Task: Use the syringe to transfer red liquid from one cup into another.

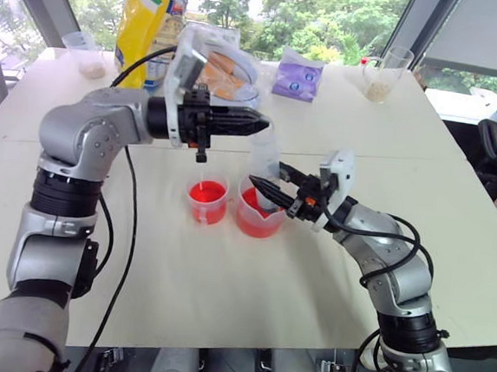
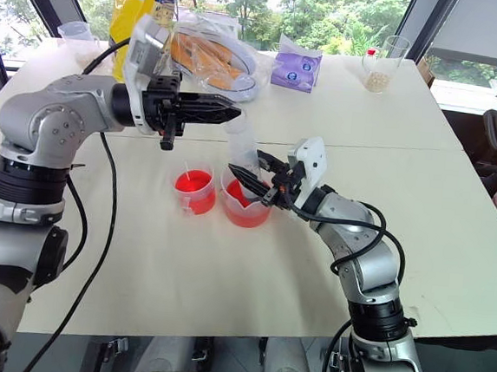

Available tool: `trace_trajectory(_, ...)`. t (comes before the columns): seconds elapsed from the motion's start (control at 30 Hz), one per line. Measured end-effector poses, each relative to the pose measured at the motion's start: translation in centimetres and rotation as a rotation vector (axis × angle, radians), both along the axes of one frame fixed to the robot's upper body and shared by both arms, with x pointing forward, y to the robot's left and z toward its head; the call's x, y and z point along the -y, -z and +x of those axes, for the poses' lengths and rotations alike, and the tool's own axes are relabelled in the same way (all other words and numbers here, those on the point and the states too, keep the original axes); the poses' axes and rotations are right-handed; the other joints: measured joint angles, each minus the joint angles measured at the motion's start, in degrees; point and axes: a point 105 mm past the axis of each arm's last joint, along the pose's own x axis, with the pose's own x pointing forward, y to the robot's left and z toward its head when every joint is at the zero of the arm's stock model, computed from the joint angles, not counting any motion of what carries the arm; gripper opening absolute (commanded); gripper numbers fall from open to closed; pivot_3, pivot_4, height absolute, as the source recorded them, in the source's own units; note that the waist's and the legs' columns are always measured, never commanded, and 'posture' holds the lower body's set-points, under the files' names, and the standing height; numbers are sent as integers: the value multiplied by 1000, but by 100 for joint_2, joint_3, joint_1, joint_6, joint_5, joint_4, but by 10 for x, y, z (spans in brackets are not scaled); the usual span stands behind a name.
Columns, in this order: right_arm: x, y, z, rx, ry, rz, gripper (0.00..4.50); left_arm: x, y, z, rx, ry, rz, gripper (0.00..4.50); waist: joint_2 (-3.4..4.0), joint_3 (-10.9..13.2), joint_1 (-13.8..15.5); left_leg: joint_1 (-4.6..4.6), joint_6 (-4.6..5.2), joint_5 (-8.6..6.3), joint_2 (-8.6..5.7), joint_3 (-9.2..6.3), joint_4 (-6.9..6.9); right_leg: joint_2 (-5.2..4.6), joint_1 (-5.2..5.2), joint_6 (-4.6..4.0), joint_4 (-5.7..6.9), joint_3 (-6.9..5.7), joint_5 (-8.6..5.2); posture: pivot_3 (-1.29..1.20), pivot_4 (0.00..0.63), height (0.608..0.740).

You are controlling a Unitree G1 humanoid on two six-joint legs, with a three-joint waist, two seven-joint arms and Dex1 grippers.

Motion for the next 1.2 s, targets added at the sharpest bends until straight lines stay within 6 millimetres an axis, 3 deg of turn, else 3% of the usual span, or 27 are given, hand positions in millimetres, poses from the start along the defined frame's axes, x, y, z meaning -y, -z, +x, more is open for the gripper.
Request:
trace_trajectory(0.33, -2, -3, 2, 3, -3, -5, 1421, -3, -4, 0, 23, -8, -4, 43, 0, 0, -3, 0, 0, 0, 0, -1, 0, 0, 0, 0, 0, 0, 0, 0, 150, 740)
trace_trajectory(0.43, -3, -7, 3, 10, -7, -5, 1421, -5, -8, -2, 43, -17, -4, 1110, 0, 0, -4, 0, 0, 0, 1, -1, 0, 0, 0, 0, 1, 0, 0, 0, 150, 740)
trace_trajectory(0.6, -8, -19, 4, 44, -25, -3, 1421, -12, -7, -4, 55, -41, -2, 3609, 0, 0, -4, 1, 0, 0, 1, -1, 0, 0, 0, 0, 1, 0, 0, 0, 150, 740)
trace_trajectory(0.73, -7, -23, 5, 57, -21, 1, 1421, -19, 2, -5, 41, -61, 10, 3609, 0, 0, 1, 0, 0, 0, 1, 0, 0, -1, 0, 0, 1, 0, 0, 0, 150, 740)
trace_trajectory(1.03, -7, -29, 7, 34, -31, 23, 1421, -63, -9, -6, 64, -188, -1, 3609, 0, 0, -10, 0, 0, 0, 4, 0, 0, 0, -2, 0, 3, -1, 0, 0, 150, 740)
trace_trajectory(1.07, -9, -35, 7, 38, -43, 27, 1421, -68, -12, -7, 68, -203, -5, 3609, 0, 1, -19, 0, -1, 0, 4, 2, 1, -1, -4, 0, 3, 1, 0, 0, 150, 740)
trace_trajectory(1.2, -16, -94, 7, 165, -99, 96, 1421, -88, -32, -11, 107, -264, -44, 3609, 0, 1, -16, 3, -3, 2, 5, -1, 0, 0, -3, 0, 6, 1, 0, 0, 150, 740)
